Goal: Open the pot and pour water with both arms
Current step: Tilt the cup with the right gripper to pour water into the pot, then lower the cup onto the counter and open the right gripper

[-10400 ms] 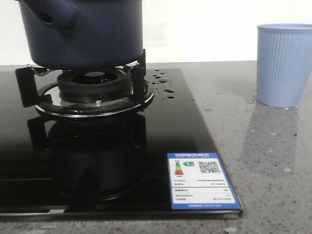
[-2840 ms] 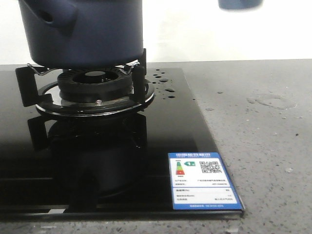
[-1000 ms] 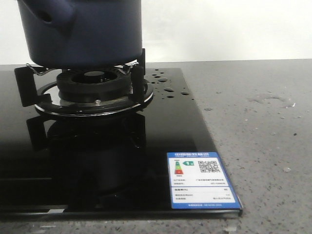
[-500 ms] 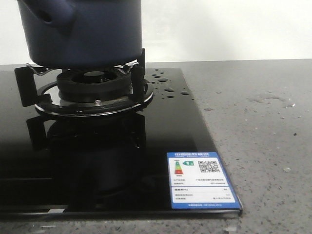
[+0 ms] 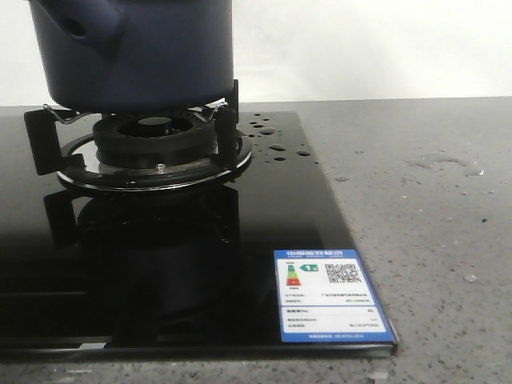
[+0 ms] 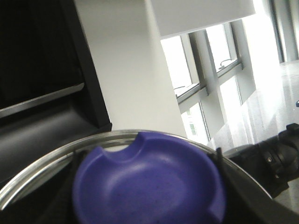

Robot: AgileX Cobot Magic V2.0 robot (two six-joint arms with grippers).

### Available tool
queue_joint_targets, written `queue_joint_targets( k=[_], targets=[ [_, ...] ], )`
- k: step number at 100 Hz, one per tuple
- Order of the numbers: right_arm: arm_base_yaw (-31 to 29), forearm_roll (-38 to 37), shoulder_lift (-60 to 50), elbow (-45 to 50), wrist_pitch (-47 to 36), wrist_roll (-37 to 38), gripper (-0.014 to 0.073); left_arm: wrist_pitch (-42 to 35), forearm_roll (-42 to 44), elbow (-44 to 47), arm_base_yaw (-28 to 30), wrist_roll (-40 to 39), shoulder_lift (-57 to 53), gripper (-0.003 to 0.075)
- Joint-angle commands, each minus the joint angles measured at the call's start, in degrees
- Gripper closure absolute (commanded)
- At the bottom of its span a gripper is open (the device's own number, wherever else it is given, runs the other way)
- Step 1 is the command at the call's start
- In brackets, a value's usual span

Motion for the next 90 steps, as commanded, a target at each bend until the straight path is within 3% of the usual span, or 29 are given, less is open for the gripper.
queue_joint_targets(
  k=[1,23,42,54,66,90],
  targets=[
    [-0.03,6.05,-3.7,-2.16,3.8,5.96,0.0313,-1.65,-4.8,-2.1,0.07,-0.48,-0.68,0.047],
    [-3.44,7.15,-8.71,-2.16,10.94,19.39,0.0313,-1.65,-4.66,-2.1,0.07,-0.48,-0.68,0.047],
    [-9.37,8.35,-13.83,-1.89,19.56,37.02,0.0313,-1.65,-4.4,-1.75,0.07,-0.48,-0.68,0.047],
    [-14.79,12.9,-16.24,2.92,24.25,40.74,0.0313,-1.87,-4.4,-0.13,0.07,-0.48,-0.68,0.047],
    [-19.73,18.37,-19.05,13.59,17.43,41.01,0.0313,-2.0,-4.4,1.92,0.07,-0.48,-0.68,0.047],
    [-24.24,19.3,-23.6,38.26,-10.37,47.79,0.0313,-2.0,-4.4,5.42,0.07,-0.48,-0.68,0.047]
  ],
)
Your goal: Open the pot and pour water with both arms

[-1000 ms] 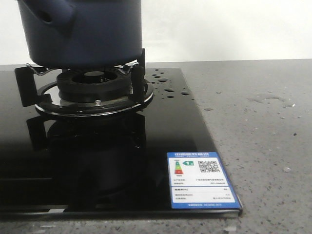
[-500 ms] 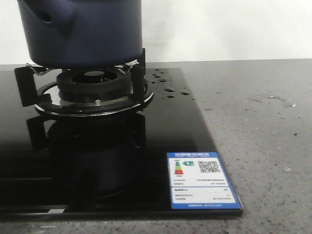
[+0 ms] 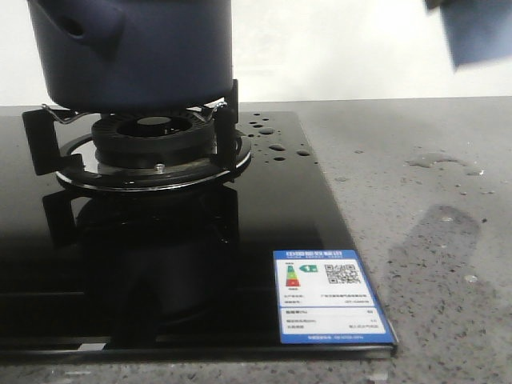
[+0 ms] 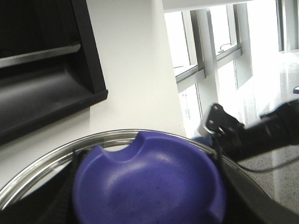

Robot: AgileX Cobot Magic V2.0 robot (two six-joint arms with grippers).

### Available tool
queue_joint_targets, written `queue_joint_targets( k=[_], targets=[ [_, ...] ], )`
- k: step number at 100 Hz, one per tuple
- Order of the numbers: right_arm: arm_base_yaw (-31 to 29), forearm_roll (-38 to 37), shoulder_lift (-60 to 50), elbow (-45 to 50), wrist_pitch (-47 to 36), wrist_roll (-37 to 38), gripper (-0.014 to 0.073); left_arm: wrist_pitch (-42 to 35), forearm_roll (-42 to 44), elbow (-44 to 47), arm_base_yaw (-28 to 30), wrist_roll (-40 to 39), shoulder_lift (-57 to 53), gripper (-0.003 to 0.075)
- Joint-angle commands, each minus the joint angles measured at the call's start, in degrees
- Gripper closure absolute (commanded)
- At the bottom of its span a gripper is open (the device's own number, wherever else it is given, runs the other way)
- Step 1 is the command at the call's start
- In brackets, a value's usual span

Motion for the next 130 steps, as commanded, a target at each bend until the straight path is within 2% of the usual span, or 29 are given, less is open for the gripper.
queue_joint_targets(
  k=[1,12,29,36,41,45,50,68,90,115,118,124,127,130],
  targets=[
    [-1.35,-0.55,-3.26,4.82,-13.72,2.65,0.0314,-1.74,-5.16,-0.85,0.07,-0.48,-0.68,0.047],
    [-1.6,0.07,-3.26,10.24,-19.18,2.75,0.0313,-1.74,-5.16,-0.32,0.07,-0.48,-0.68,0.047],
    [-1.6,0.16,-3.26,11.94,-19.93,2.9,0.0286,-1.74,-5.16,-0.33,0.07,-0.48,-0.68,0.047],
    [-1.6,0.16,-3.26,11.94,-20.58,2.9,0.0197,-1.74,-5.16,-0.33,0.07,-0.48,-0.68,0.047],
    [-1.6,0.16,-3.26,11.94,-20.87,2.9,0.0106,-1.74,-5.16,-0.33,0.07,-0.48,-0.68,0.047],
    [-1.6,0.43,-3.26,11.94,-21.01,2.9,0.0003,-1.74,-5.16,-0.33,0.07,-0.48,-0.68,0.047],
    [-1.6,0.44,-3.26,11.94,-20.72,2.9,-0.0077,-1.74,-5.16,-0.33,0.07,-0.48,-0.68,0.047],
    [-1.6,0.44,-6.64,11.84,-19.86,2.9,-0.0052,-1.74,-5.16,-0.33,0.07,-0.48,-0.51,0.047],
    [-1.6,0.44,-15.99,11.61,-21.1,2.9,-0.0052,-1.88,-5.16,-0.2,-0.44,-0.48,3.12,0.047],
    [-1.6,0.44,-27.68,11.61,-21.37,3.03,-0.0041,-5.12,-5.84,-0.2,-6.49,3.51,13.34,0.047],
    [-1.6,0.44,-28.86,11.61,-21.37,3.03,-0.0017,-5.58,-6.46,-0.2,-7.07,3.81,14.56,0.047],
    [-1.6,0.44,-31.44,11.61,-21.46,3.03,0.0092,-5.82,-7.87,-0.2,-7.72,4.92,17.12,0.047],
    [-1.6,0.44,-33.09,11.61,-21.46,3.15,0.0169,-5.82,-9.04,-0.2,-7.72,5.34,17.93,0.047],
    [-1.6,0.44,-34.41,11.61,-21.46,3.36,0.0283,-5.82,-9.95,-0.2,-7.72,5.79,19.21,0.047]
  ],
)
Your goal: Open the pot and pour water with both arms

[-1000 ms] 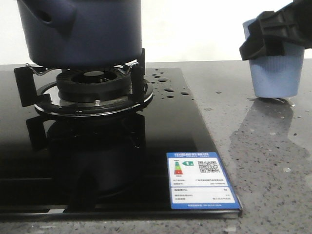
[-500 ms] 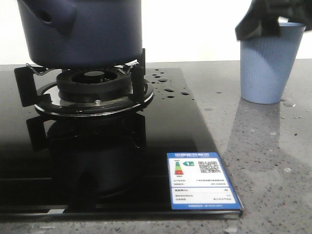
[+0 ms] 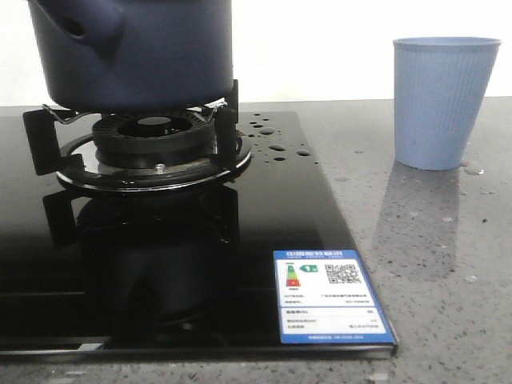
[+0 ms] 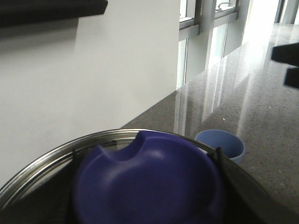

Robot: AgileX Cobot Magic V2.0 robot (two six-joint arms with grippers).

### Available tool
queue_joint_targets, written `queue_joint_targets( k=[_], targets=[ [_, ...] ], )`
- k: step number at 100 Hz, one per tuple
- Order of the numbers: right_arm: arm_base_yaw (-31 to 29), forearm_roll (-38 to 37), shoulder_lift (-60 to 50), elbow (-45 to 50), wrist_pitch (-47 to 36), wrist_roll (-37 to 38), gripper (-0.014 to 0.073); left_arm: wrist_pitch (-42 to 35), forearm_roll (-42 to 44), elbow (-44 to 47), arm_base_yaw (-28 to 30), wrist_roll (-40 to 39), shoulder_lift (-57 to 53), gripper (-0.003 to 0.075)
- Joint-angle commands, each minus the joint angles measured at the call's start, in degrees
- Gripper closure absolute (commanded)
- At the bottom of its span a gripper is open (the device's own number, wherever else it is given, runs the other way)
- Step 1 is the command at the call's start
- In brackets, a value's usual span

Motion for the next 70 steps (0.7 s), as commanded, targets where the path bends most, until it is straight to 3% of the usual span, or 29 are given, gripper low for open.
queue_joint_targets(
  k=[1,11,35,70],
  targets=[
    [-0.38,0.33,-4.31,-1.75,-3.58,0.54,0.0307,-0.52,-8.19,-1.64,-0.68,1.46,1.75,0.047],
    [-0.38,0.33,-9.19,-1.75,-3.58,0.54,0.0672,-0.52,-9.52,-1.64,-0.68,1.86,4.86,0.047],
    [-0.38,0.42,-15.82,-1.75,-3.36,0.7,0.0662,-0.4,-9.69,-1.64,-0.68,4.74,9.89,0.047],
    [-0.38,0.42,-16.09,-1.75,-2.74,0.7,0.0662,1.7,-9.78,-1.64,-0.68,6.35,11.34,0.0453]
  ],
)
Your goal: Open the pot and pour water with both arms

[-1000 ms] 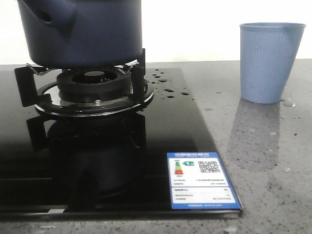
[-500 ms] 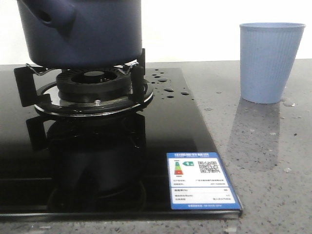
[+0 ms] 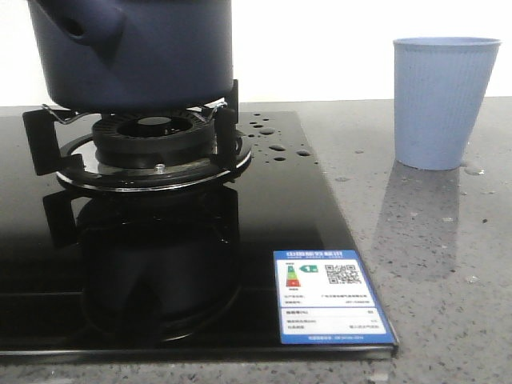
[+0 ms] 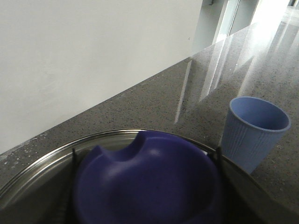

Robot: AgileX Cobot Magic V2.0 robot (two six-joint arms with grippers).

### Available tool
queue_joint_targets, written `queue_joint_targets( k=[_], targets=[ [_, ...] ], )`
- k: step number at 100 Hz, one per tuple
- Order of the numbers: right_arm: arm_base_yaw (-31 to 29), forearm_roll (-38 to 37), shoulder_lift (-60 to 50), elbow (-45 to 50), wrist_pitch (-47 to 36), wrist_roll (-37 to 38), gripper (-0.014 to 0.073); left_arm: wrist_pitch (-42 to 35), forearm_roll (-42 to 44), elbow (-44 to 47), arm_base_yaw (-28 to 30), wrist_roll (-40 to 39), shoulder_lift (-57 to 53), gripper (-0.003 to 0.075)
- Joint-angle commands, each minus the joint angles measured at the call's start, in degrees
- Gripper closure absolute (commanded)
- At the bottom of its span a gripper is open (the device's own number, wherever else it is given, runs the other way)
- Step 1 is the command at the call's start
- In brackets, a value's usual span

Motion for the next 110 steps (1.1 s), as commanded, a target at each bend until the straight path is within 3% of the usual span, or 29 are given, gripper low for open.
queue_joint_targets(
  k=[1,7,22,31,45,62,74,88,110],
  targets=[
    [-0.38,0.42,0.36,-1.75,-2.1,-0.01,0.0662,2.32,-4.86,-1.97,-0.39,0.21,-1.77,0.0444],
    [-0.38,0.42,0.36,-1.75,-1.53,-0.01,0.0662,2.32,-4.86,-1.97,-0.39,0.21,-1.77,0.0384],
    [-0.38,0.42,0.36,-1.75,-0.16,-0.01,0.0662,1.92,-5.29,-1.97,-0.39,0.21,-1.77,0.0146],
    [-0.38,0.42,0.36,-1.75,0.13,-0.01,0.0662,2.9,-6.55,-1.97,0.09,0.08,-3.01,0.0123],
    [-0.38,0.42,-0.54,-1.75,1.59,-0.01,0.0662,3.3,-7.46,-1.97,3.12,-6.4,-9.33,0.0237],
    [-0.38,-0.09,-4.44,0.57,10.02,-0.01,0.0663,-1.59,-7.46,0.58,8.37,-7.53,-21.86,0.0526],
    [-0.38,-2.71,-9.07,7.1,7.91,-0.01,0.0667,-10.13,-7.46,6.94,10.61,-7.53,-30.06,0.074],
    [-0.38,-6.58,-14.42,17.39,1.65,-0.01,0.0667,-18.64,-7.01,18.81,10.91,-7.53,-39.76,0.074],
    [-0.38,-6.58,-21.06,27.01,0.68,-0.01,0.0667,-19.89,-3.56,39.31,10.91,-7.53,-54.37,0.0739]
  ],
)
